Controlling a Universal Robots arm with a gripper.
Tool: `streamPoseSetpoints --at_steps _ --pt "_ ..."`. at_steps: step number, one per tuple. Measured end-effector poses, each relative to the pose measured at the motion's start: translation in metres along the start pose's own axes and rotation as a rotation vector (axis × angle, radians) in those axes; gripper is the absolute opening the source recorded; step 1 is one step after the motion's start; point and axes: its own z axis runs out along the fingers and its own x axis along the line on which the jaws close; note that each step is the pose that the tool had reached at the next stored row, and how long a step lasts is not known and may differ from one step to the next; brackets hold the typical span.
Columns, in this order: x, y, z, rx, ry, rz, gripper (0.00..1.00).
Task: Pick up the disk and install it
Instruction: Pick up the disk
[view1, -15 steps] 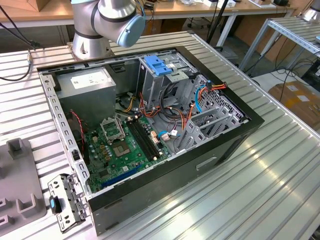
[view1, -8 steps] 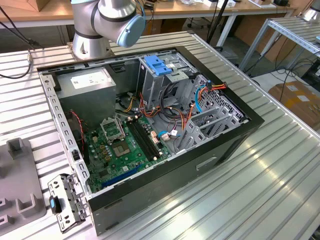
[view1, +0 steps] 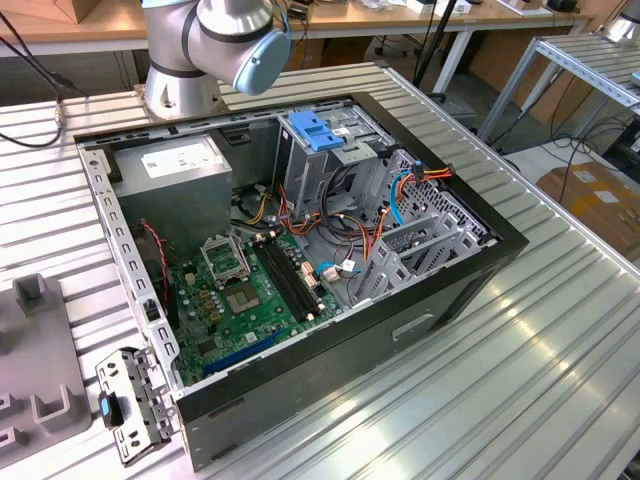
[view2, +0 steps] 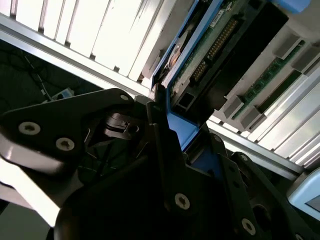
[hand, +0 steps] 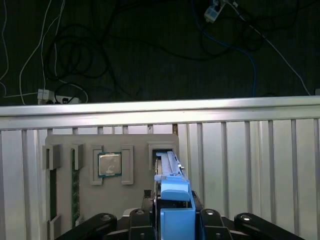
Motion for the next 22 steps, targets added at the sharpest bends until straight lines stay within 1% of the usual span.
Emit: streamPoseSetpoints --at_steps 2,4,5,8,9,15,16,18,20,22 --pt "-0.0001 0.0001 -0.0064 -0.0001 0.0000 0.000 0.37" --pt "-0.0003 0.0002 -0.0158 -0.0001 0.0000 0.000 0.37" --pt "-0.0004 0.0003 -0.0215 -0.0001 0.0001 0.000 0.37" --pt "-0.0006 0.0005 -0.0334 -0.0002 0.0004 0.000 0.37" --pt "-0.0008 0.0006 -0.0397 0.0000 0.0005 0.000 0.37" --pt "-0.0011 0.0008 -0.0563 -0.0001 0.0010 0.000 0.37" --pt "-0.0012 0.0009 -0.0627 0.0000 0.0011 0.000 0.37" --pt "-0.0014 0.0010 -0.0714 -0.0001 0.0013 0.000 0.37" --pt "-0.0015 0.0011 -0.0774 0.0000 0.0013 0.000 0.37" --pt "-0.0016 0.0012 -0.0819 0.0000 0.0014 0.000 0.37"
